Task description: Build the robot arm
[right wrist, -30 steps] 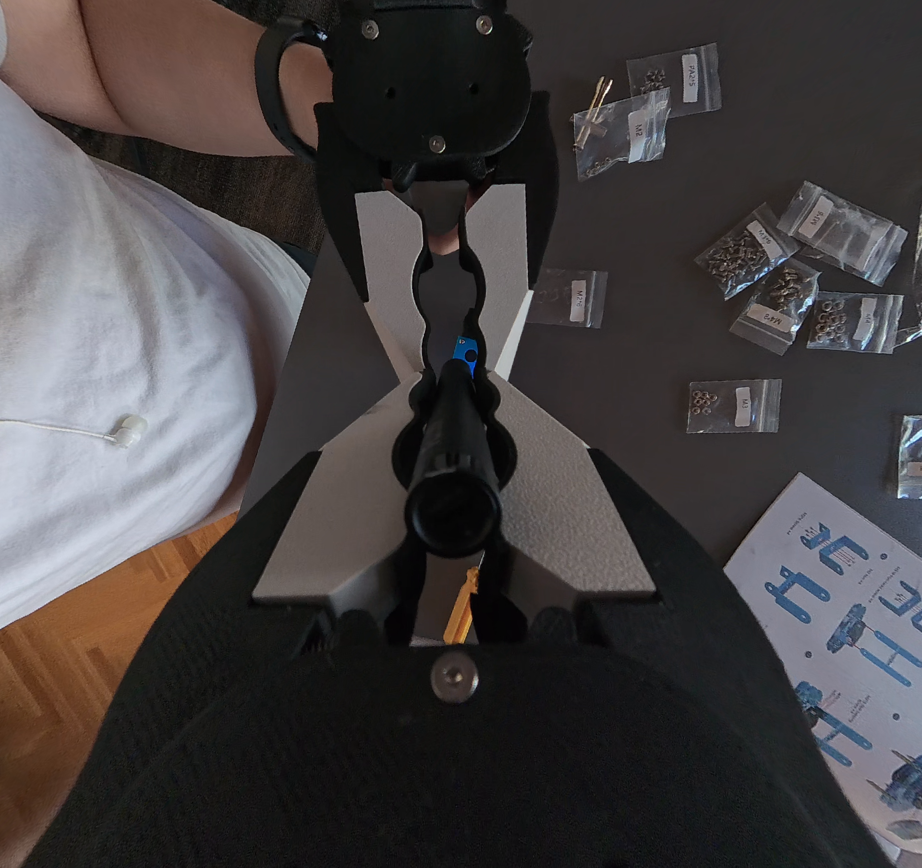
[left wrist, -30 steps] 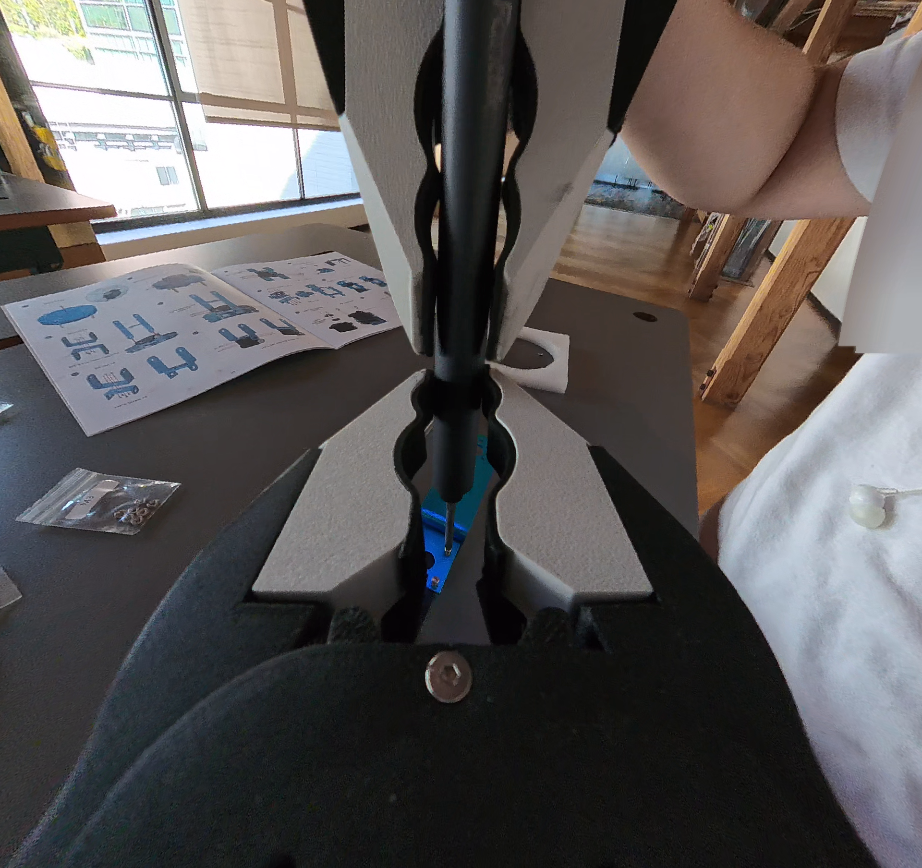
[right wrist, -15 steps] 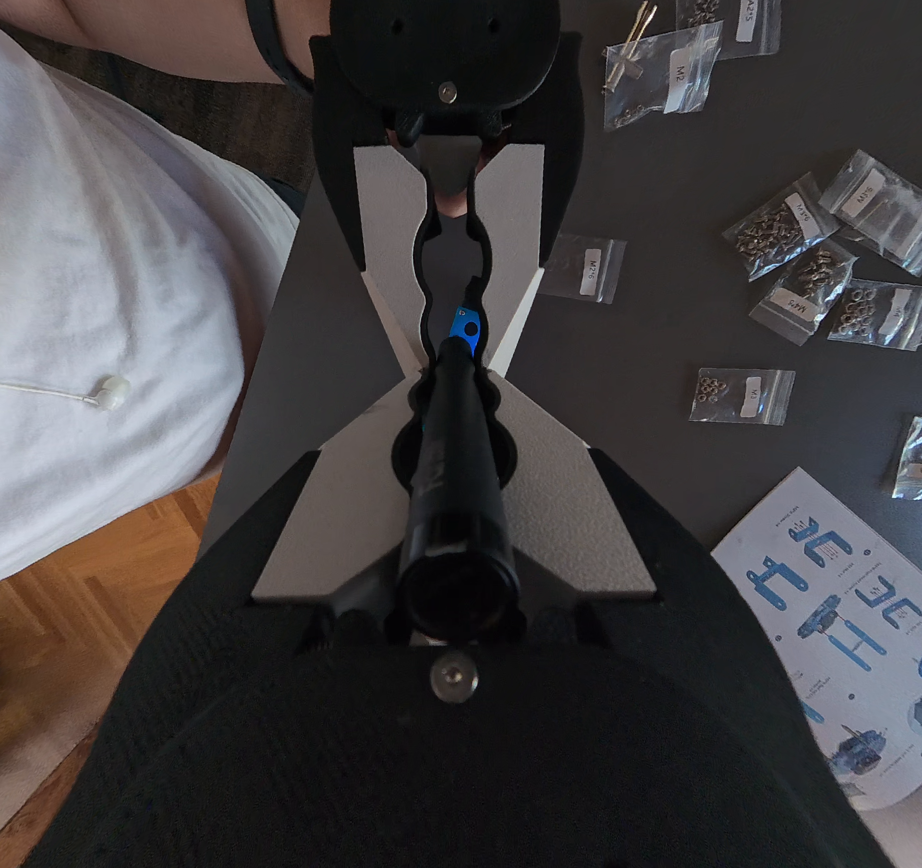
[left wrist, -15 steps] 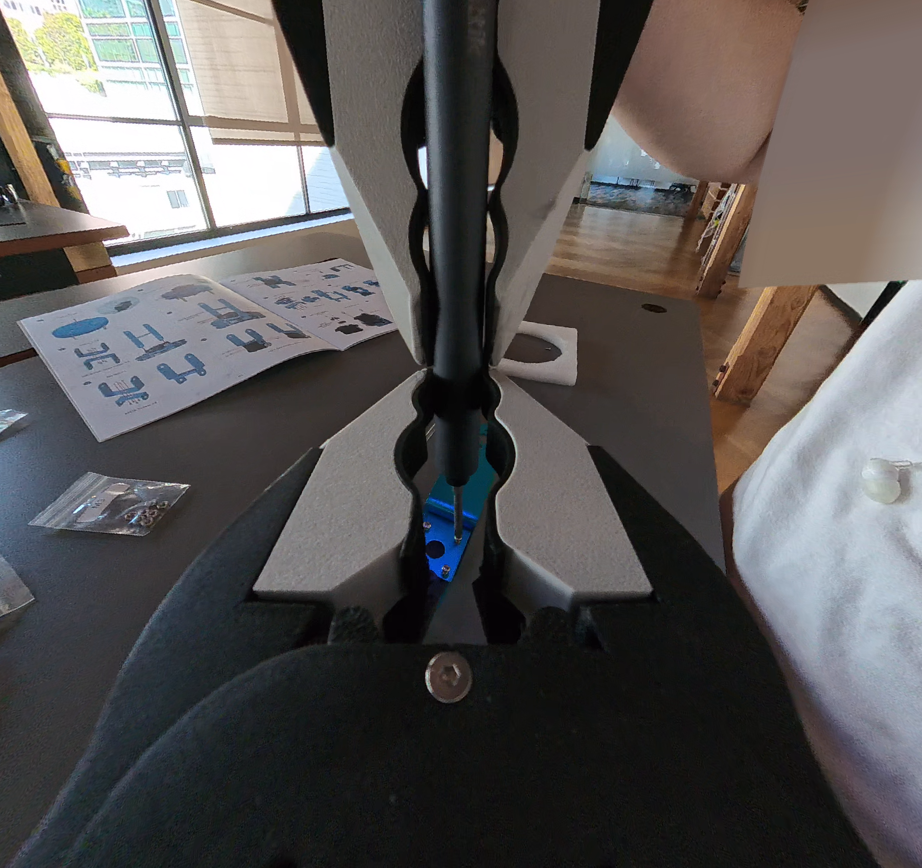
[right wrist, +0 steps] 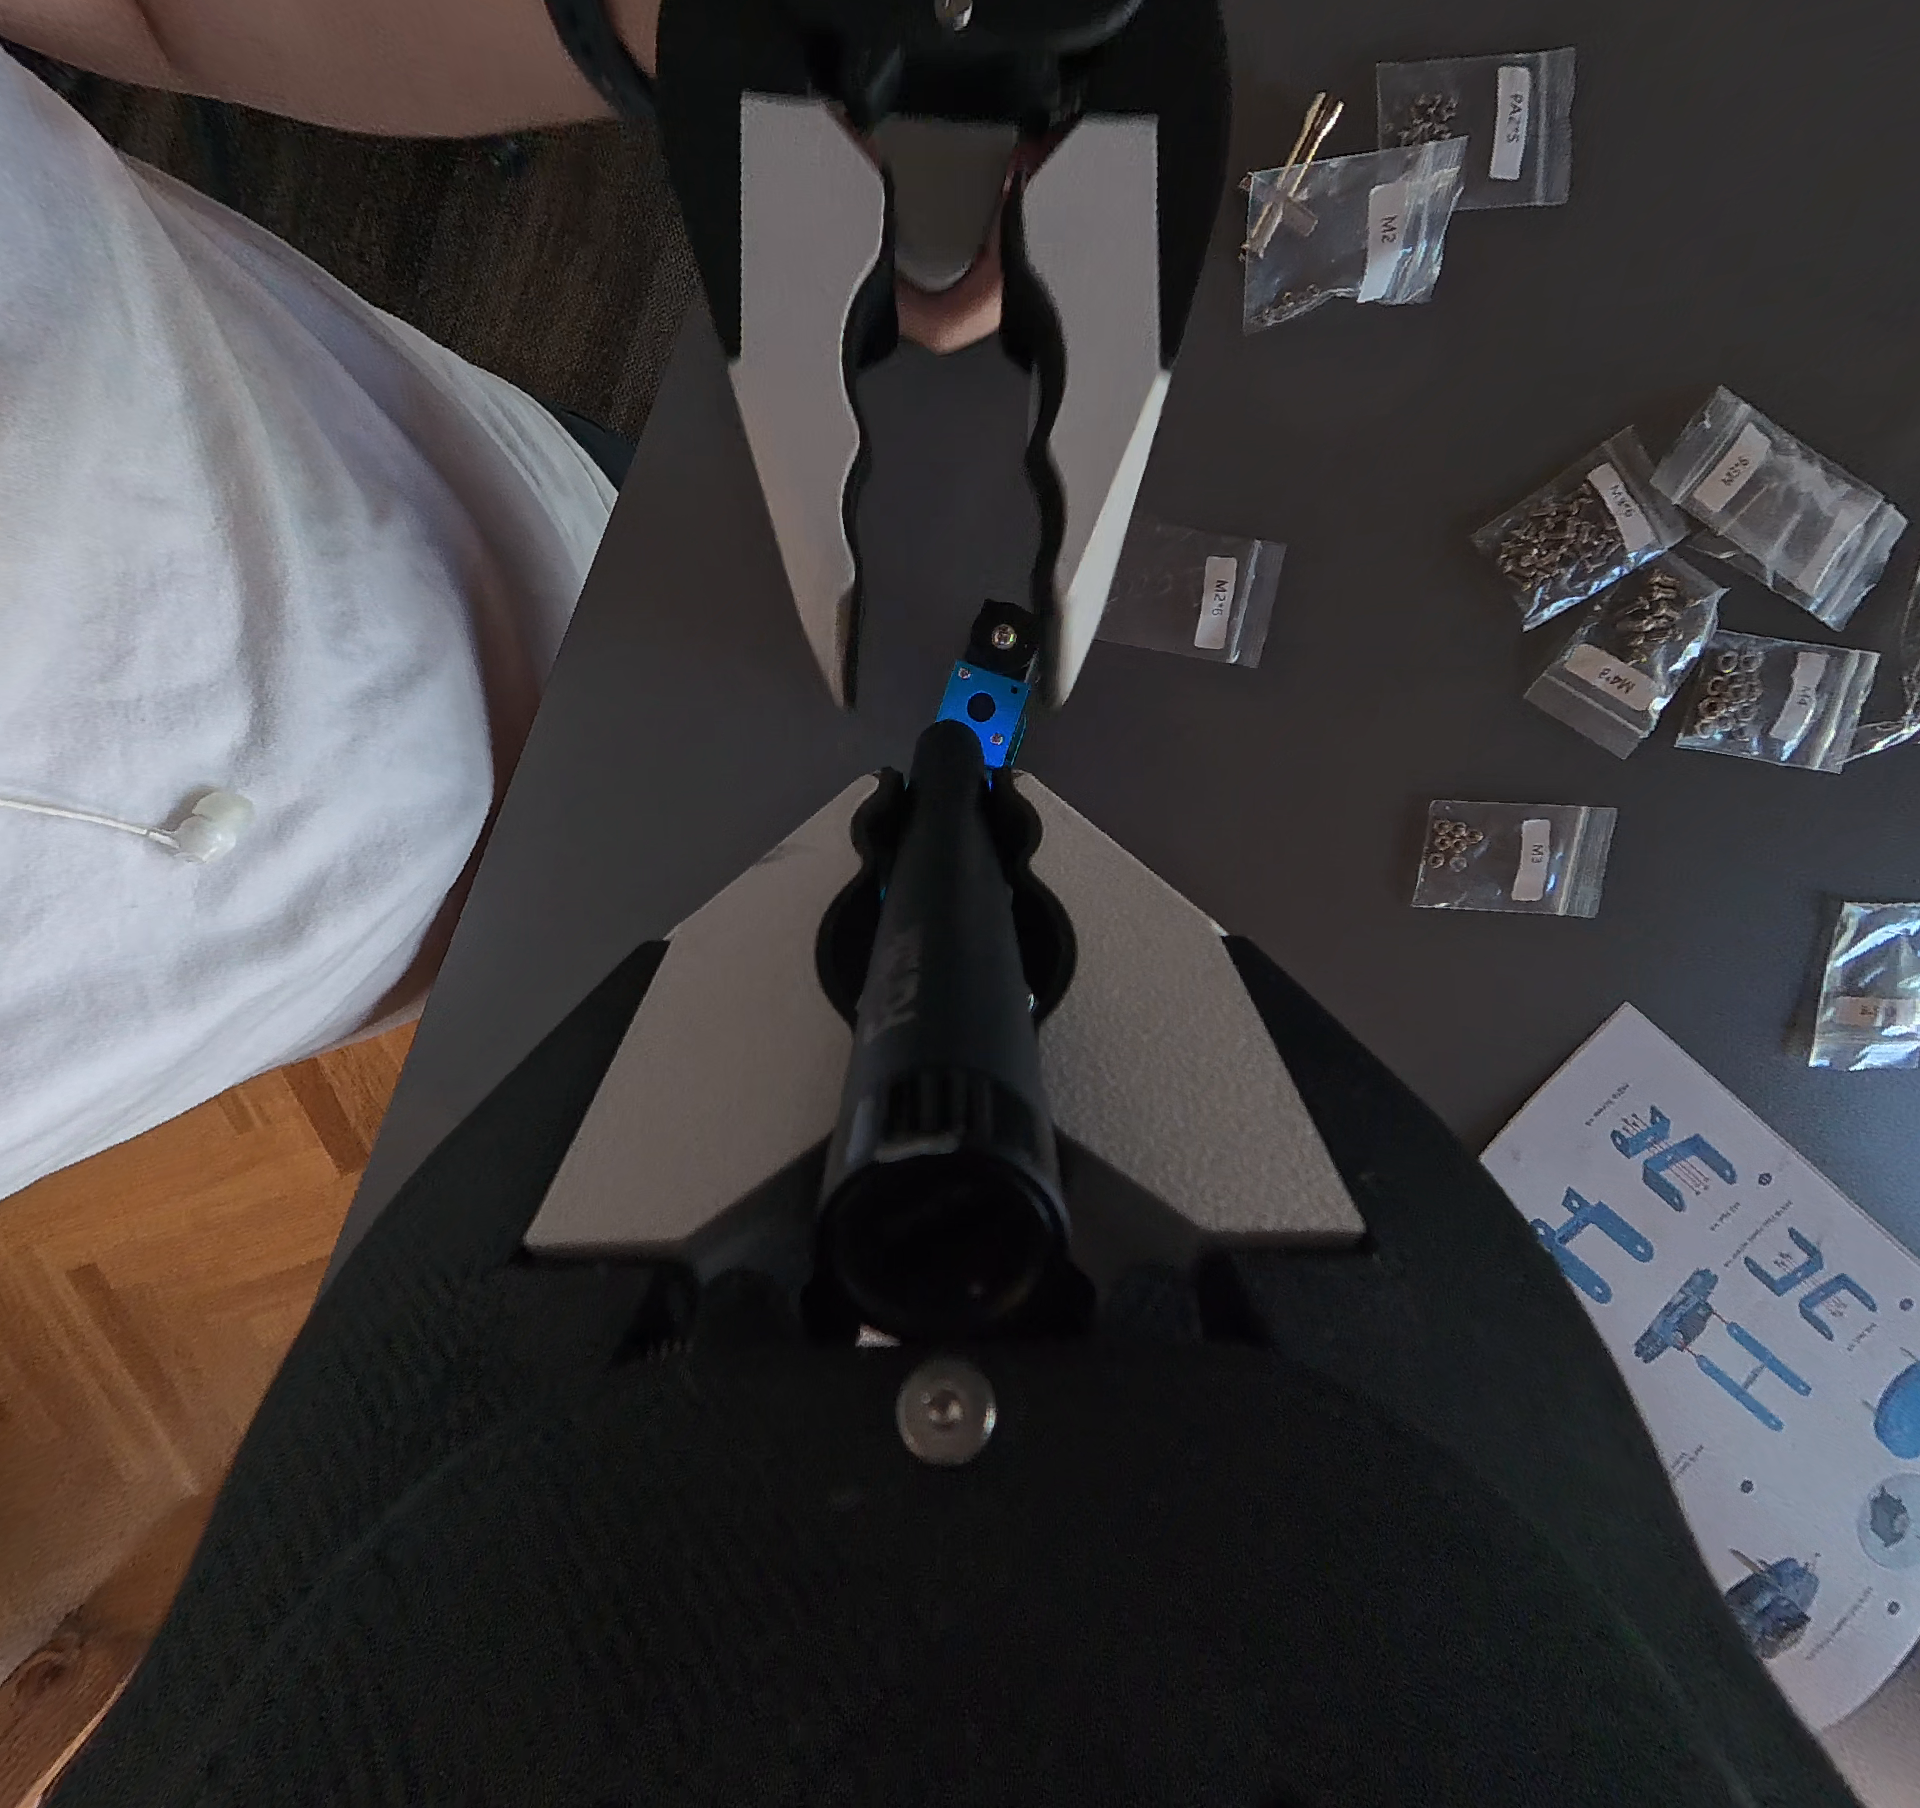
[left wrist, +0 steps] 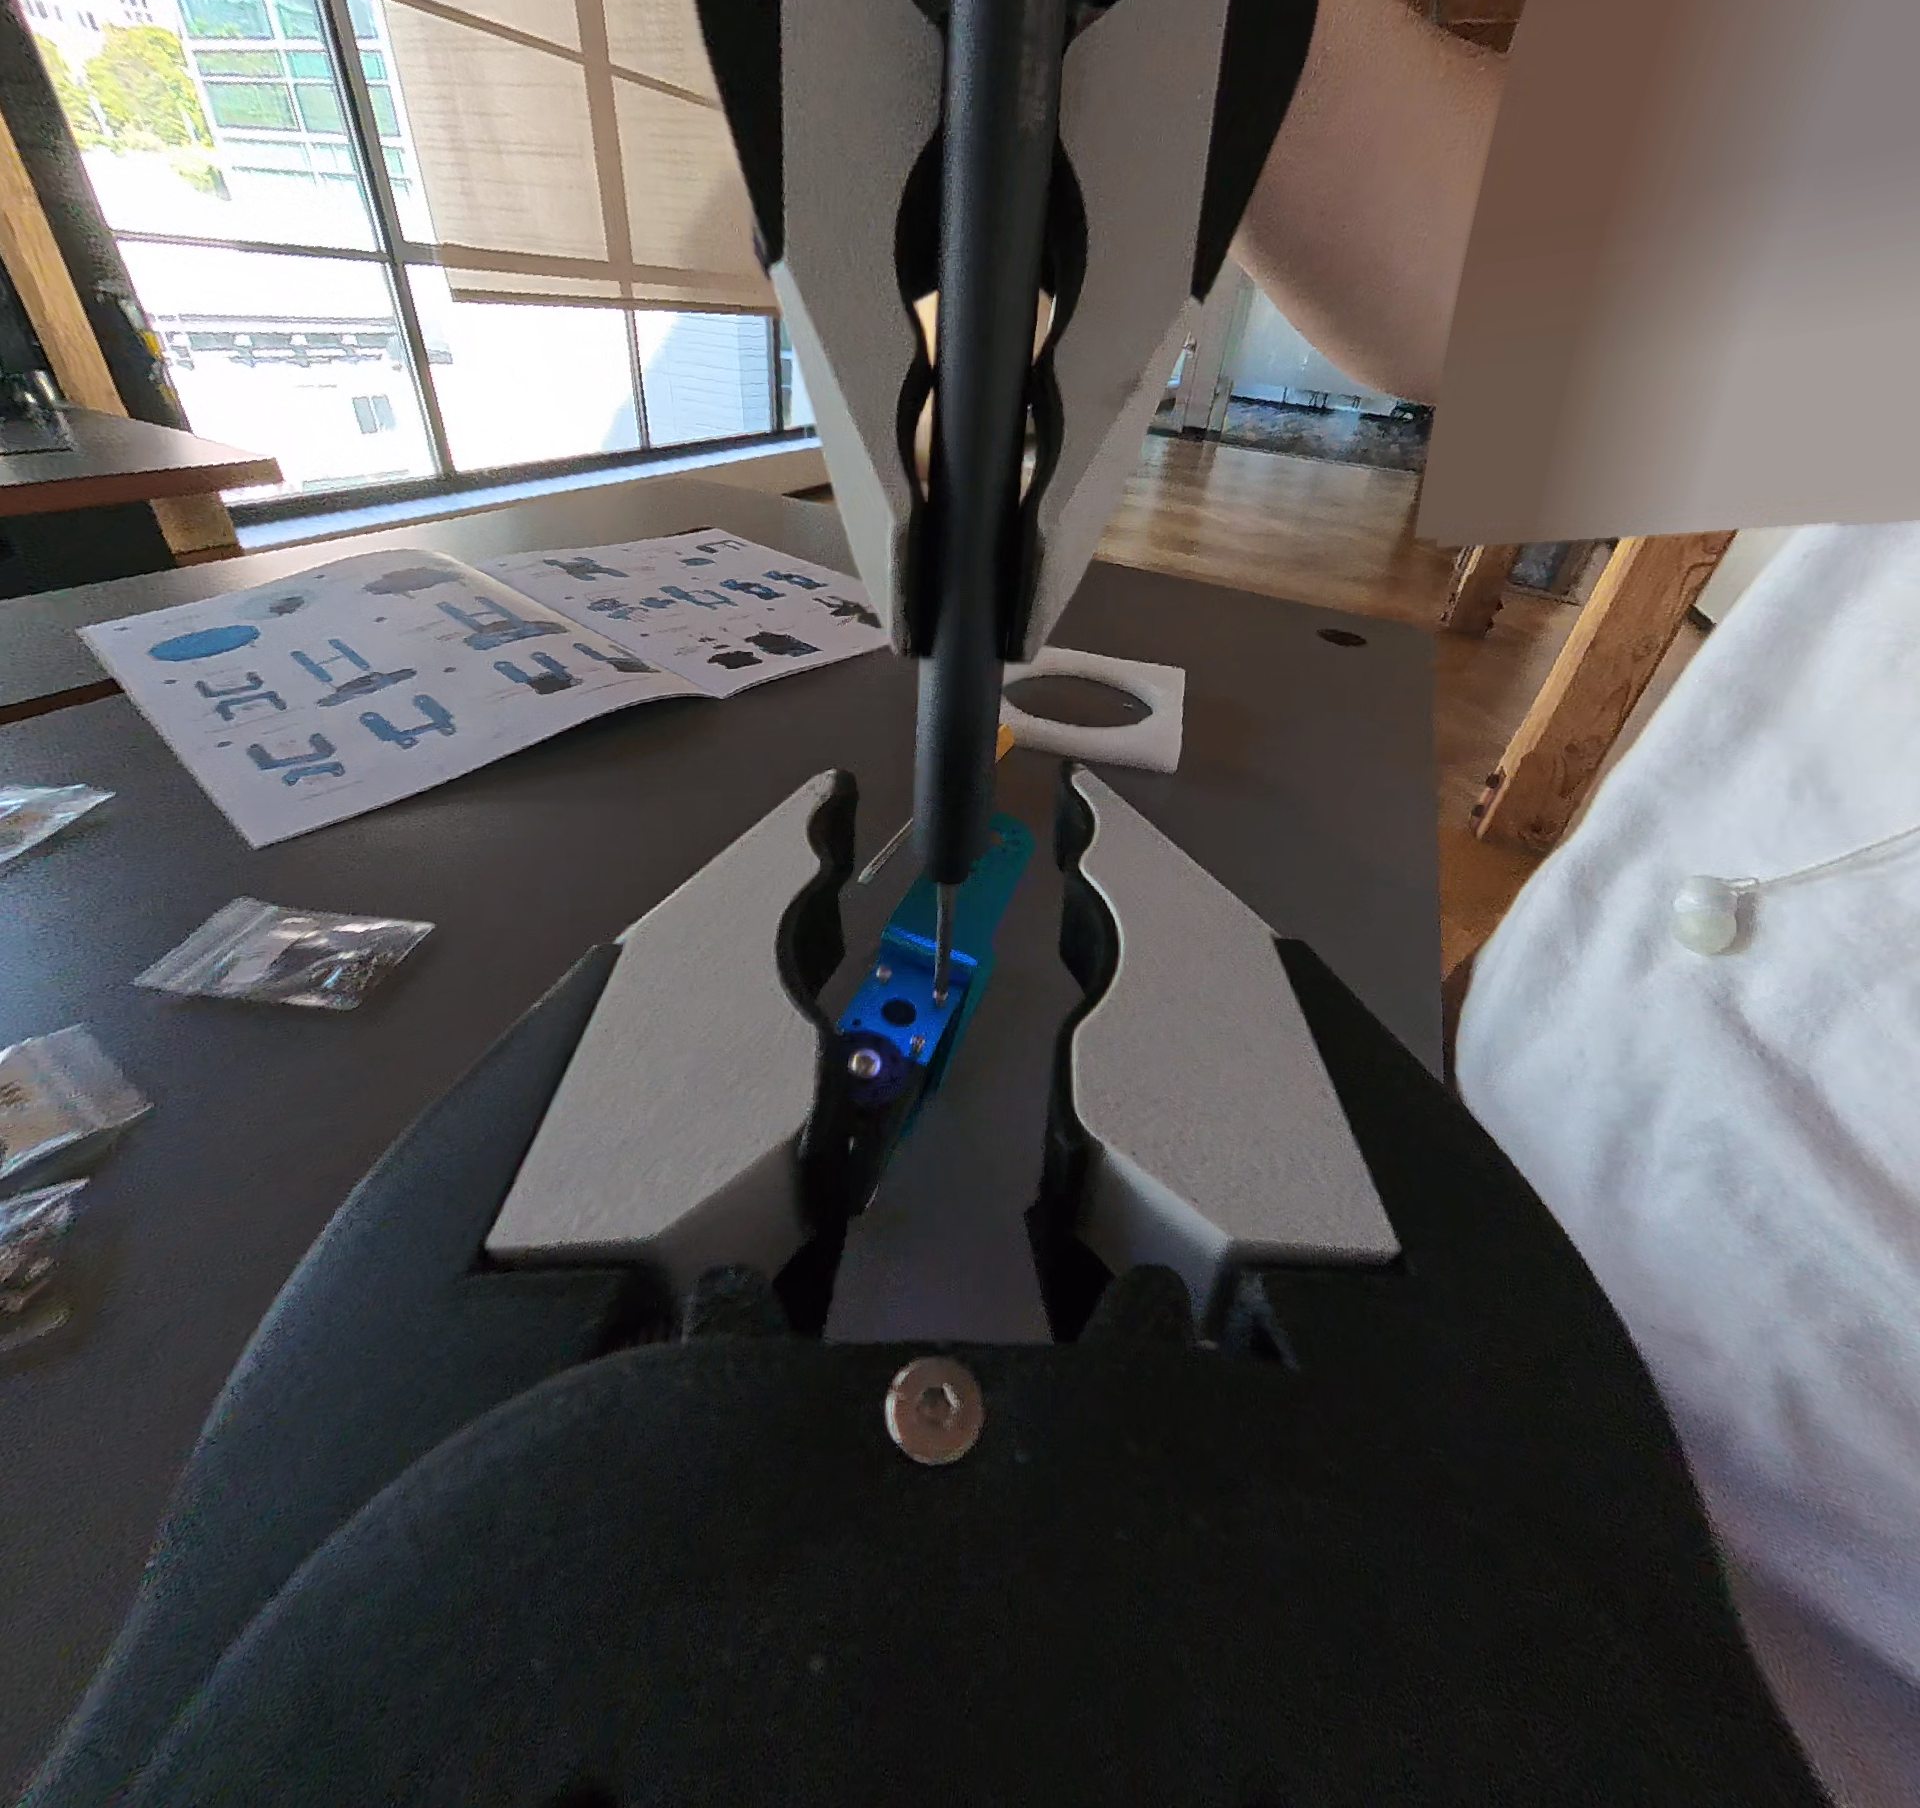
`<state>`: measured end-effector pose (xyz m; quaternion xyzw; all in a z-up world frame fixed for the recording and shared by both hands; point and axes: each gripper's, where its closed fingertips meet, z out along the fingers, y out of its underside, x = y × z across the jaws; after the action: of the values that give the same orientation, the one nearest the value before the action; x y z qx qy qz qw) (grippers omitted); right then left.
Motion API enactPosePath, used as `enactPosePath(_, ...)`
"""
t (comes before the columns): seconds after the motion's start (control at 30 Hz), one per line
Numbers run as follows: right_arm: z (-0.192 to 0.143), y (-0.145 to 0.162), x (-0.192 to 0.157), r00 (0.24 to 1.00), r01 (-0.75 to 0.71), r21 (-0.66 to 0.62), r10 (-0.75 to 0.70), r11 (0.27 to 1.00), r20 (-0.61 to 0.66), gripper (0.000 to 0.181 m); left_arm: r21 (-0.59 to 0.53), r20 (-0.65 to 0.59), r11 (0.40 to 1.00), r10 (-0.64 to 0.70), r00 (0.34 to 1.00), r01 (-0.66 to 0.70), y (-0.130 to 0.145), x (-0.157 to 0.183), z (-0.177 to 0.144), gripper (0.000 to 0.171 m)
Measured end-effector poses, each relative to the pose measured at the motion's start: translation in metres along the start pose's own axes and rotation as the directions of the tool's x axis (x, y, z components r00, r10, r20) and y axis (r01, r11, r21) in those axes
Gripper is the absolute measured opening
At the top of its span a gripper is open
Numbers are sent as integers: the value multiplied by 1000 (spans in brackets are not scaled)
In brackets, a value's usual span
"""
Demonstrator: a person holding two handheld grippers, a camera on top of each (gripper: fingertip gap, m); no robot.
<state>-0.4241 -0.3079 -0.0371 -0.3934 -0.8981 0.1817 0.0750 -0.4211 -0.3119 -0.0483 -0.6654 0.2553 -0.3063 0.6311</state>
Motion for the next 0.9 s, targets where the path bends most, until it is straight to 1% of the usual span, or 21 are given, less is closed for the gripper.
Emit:
enactPosePath(0.03,0,0,0,1000,0,1,0,1000,1,18,-13,12,1000,4,1000,-4,4,-3,-8,44)
enactPosePath(0.13,0,-1,0,1000,-9,5,9,1000,8,18,-119,43,993,26,999,-21,24,-16,-20,57)
enactPosePath(0.23,1,-1,1,1000,-18,-4,18,1000,18,18,-229,5,973,37,999,-35,40,-19,-17,60)
enactPosePath(0.33,1,-1,2,1000,-20,-16,20,1000,20,18,-351,-18,932,94,995,-94,60,-23,-6,58)
enactPosePath(0.4,1,-1,3,1000,-15,-25,16,1000,15,18,-397,-43,907,135,990,-141,71,-21,2,54)
enactPosePath(0.43,0,-1,3,1000,-13,-32,13,999,9,18,-412,-54,896,154,987,-162,74,-20,5,50)
enactPosePath(0.47,0,-1,4,1000,-13,-39,13,999,3,18,-422,-60,888,173,983,-182,76,-20,8,41)
enactPosePath(0.5,0,0,5,1000,-18,-45,18,999,0,18,-426,-72,883,185,980,-198,77,-18,10,36)
enactPosePath(0.57,0,0,7,999,-35,-48,35,998,2,18,-438,-74,874,200,977,-212,79,-21,12,29)
enactPosePath(0.63,-1,1,10,997,-71,-50,72,996,3,18,-445,-81,877,163,983,-182,80,-22,13,25)
enactPosePath(0.7,-1,2,10,997,-78,-45,78,996,2,18,-450,-92,881,118,989,-147,80,-22,13,24)
enactPosePath(0.8,-1,2,8,1000,-6,-47,6,999,12,18,-452,-100,882,100,990,-135,81,-21,14,24)
enactPosePath(0.9,-1,2,4,980,198,-39,-196,979,45,18,-455,-122,883,67,990,-116,81,-20,14,24)
